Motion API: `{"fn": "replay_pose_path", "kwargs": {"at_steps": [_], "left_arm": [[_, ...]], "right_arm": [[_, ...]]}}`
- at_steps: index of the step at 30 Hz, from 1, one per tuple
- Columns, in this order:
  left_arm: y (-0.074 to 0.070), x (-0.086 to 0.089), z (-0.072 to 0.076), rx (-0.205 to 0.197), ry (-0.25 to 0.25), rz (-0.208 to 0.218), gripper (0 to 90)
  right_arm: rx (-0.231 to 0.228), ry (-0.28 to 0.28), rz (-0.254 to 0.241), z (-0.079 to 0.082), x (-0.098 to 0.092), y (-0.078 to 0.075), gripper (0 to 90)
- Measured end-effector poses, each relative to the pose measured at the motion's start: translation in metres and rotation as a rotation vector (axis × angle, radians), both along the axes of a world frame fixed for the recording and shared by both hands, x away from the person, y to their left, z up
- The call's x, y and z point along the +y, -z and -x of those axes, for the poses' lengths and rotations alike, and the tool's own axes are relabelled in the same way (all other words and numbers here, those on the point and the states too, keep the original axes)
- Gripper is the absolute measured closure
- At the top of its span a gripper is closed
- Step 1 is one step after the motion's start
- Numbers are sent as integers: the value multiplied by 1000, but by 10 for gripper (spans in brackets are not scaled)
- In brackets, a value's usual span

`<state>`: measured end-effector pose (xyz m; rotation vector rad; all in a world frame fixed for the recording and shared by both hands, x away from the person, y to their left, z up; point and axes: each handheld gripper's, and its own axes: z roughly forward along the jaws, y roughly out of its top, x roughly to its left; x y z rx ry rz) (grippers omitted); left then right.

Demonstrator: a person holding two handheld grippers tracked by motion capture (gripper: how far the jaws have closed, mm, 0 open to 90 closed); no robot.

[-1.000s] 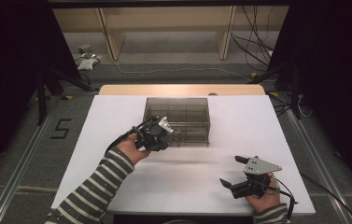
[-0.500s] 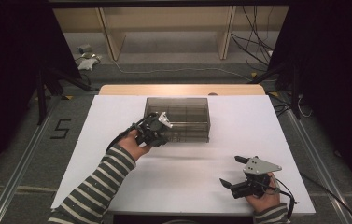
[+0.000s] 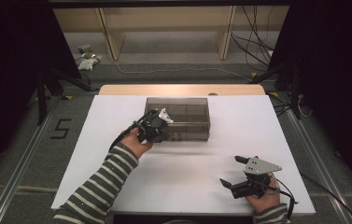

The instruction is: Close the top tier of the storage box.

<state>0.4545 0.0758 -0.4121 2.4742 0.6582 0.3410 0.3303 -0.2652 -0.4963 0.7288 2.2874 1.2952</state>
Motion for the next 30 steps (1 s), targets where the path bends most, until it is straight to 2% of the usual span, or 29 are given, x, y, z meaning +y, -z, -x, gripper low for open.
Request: {"fn": "replay_pose_path", "kwargs": {"at_steps": [19,30], "left_arm": [[2,-2,-9,-30,-66,28,890],[3,-3,-13,-40,-81,34,890]], "right_arm": [[-6,0,1,1,0,0,31],[-5,0,-1,1,0,0,31]]}}
